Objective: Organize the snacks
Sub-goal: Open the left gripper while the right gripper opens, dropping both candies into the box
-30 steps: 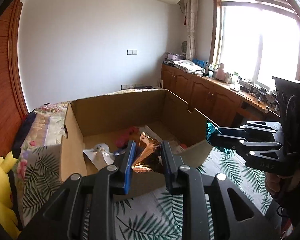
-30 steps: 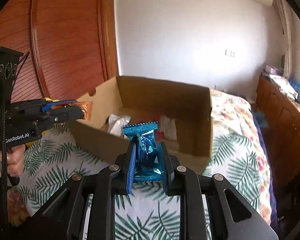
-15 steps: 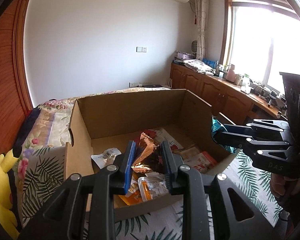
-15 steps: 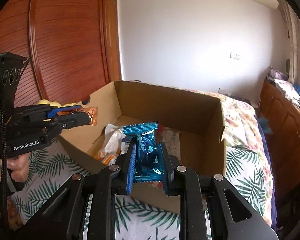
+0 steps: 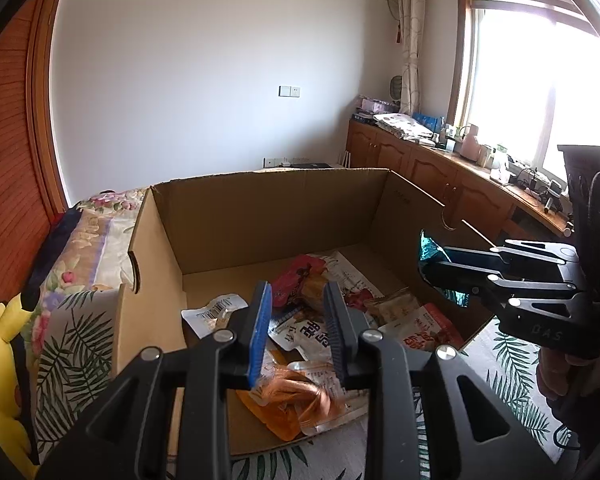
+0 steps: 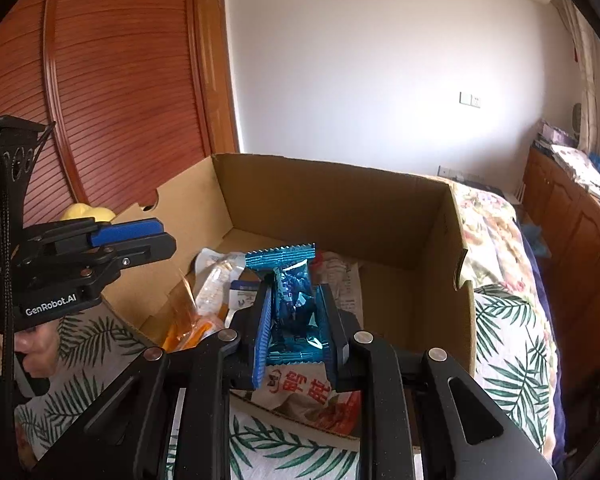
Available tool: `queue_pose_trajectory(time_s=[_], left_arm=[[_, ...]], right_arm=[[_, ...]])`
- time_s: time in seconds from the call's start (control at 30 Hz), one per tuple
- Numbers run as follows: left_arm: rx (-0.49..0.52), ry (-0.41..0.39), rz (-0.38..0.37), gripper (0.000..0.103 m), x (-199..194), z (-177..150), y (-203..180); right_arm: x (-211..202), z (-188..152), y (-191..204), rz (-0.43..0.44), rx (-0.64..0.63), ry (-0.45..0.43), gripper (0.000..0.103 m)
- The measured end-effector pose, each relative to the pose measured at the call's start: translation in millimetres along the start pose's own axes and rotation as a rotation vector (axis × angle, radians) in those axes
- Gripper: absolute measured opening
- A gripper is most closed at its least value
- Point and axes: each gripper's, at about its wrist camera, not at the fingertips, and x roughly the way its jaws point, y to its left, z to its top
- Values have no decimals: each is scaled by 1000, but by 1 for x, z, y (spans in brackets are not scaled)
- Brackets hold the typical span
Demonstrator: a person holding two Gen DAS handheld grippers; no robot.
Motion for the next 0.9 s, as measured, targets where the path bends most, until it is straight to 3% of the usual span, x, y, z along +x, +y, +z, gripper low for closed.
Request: queue_pose_trajectory(time_s=[0.27, 0.47, 0.9], left_arm=[[2, 2, 11, 30, -3, -1, -3], [6, -4, 24, 30, -20, -3, -6], [42, -53, 51, 33, -94, -11, -34]], right_arm=[[5, -2, -4, -2, 20, 11, 29], [-6, -6, 0, -3, 25, 5, 29], [-81, -23, 24, -7, 46, -52, 32]])
